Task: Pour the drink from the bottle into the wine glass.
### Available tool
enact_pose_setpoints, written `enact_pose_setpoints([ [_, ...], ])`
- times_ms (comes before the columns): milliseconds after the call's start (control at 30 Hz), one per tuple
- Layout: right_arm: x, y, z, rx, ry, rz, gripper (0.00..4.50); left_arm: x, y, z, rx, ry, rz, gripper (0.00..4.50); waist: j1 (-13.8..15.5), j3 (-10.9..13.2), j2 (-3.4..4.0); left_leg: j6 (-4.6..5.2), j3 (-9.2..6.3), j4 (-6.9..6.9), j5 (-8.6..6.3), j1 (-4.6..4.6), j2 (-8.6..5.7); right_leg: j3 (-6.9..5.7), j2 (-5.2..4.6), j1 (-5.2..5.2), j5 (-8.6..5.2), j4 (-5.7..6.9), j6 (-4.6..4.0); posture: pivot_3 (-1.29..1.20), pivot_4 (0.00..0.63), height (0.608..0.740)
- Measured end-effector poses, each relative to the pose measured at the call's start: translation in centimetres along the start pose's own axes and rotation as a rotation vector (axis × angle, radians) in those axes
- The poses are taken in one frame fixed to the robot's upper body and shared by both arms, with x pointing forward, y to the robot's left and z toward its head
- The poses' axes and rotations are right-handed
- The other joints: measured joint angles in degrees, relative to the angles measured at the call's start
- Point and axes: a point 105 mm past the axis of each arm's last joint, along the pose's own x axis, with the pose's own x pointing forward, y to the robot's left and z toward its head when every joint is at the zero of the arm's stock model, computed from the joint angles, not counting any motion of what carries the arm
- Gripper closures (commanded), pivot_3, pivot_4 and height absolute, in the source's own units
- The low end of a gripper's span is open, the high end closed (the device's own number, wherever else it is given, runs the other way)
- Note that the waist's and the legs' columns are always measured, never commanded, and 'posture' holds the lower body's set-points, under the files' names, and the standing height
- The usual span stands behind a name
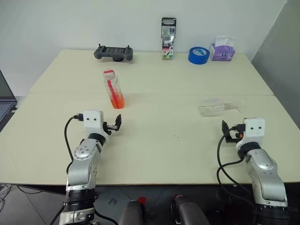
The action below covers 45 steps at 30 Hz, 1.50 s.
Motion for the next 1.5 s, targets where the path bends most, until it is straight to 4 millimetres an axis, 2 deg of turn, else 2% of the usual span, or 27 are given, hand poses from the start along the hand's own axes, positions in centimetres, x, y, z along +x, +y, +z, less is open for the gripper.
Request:
enact_pose_setpoints([
  [200,-0.1,0.3,1.4,0.009,-0.049,0.017,0.0,0.0,0.1,0.2,0.002,-0.008,0.015,0.03,0.01,0.0,0.0,0.0,-0.01,0.0,0.0,0.0,0.01,0.0,0.0,0.0,0.0,0.0,0.0,0.0,0.15,0.74],
  [467,-0.1,0.3,1.4,0.025,-0.05,0.016,0.0,-0.1,0.1,0.5,0.006,-0.017,0.015,0.03,0.01,0.0,0.0,0.0,0.0,0.0,0.0,0.0,0.01,0.0,0.0,0.0,0.0,0.0,0.0,0.0,0.15,0.74],
  [567,0.0,0.6,2.1,0.033,-0.069,0.034,0.0,-0.1,0.0,1.2,0.013,-0.038,0.012,0.03,0.01,0.0,0.0,0.0,0.0,0.0,0.0,0.0,0.01,0.0,0.0,0.0,0.0,0.0,0.0,0.0,0.15,0.74],
  [767,0.2,3.1,8.5,0.16,-0.239,0.255,0.0,0.5,-0.5,3.8,0.018,-0.098,0.01,0.03,-0.01,0.0,0.0,0.0,-0.05,0.02,0.0,-0.01,-0.01,-0.03,0.02,0.02,0.0,0.0,0.0,0.0,0.15,0.74],
  [833,-0.2,4.2,9.9,0.173,-0.262,0.351,0.0,0.6,-0.6,4.2,0.019,-0.107,0.01,0.03,-0.01,0.0,0.0,0.0,-0.04,0.01,0.0,-0.01,-0.01,-0.03,0.01,0.03,0.0,-0.03,0.0,0.0,0.15,0.74],
  [933,-0.7,5.9,10.0,0.201,-0.234,0.445,0.0,0.6,-0.6,4.1,0.023,-0.104,0.014,0.03,-0.01,0.0,0.0,0.0,-0.07,0.02,0.0,-0.02,0.0,-0.05,0.01,0.02,0.0,-0.02,0.0,0.0,0.15,0.74],
  [1167,-1.8,8.0,10.6,0.249,-0.188,0.612,0.0,0.9,-0.6,4.3,0.033,-0.106,0.023,0.03,0.01,0.0,-0.01,0.01,-0.07,0.03,0.0,-0.03,-0.01,-0.06,0.01,0.02,0.0,-0.01,0.0,0.0,0.15,0.74],
  [1300,-2.4,8.7,12.0,0.218,-0.199,0.694,0.0,1.9,-0.8,5.5,0.031,-0.132,0.019,0.03,0.04,0.0,-0.01,0.01,-0.08,0.05,0.0,-0.05,-0.04,-0.08,0.02,0.03,0.0,-0.02,0.0,0.0,0.15,0.74],
  [1500,-2.5,9.5,12.2,0.195,-0.196,0.739,0.0,3.9,-1.3,6.0,0.019,-0.15,0.008,0.03,0.04,0.0,-0.01,0.01,-0.06,0.04,0.0,-0.05,-0.06,-0.07,0.03,0.01,0.0,-0.03,0.0,0.0,0.15,0.74],
])
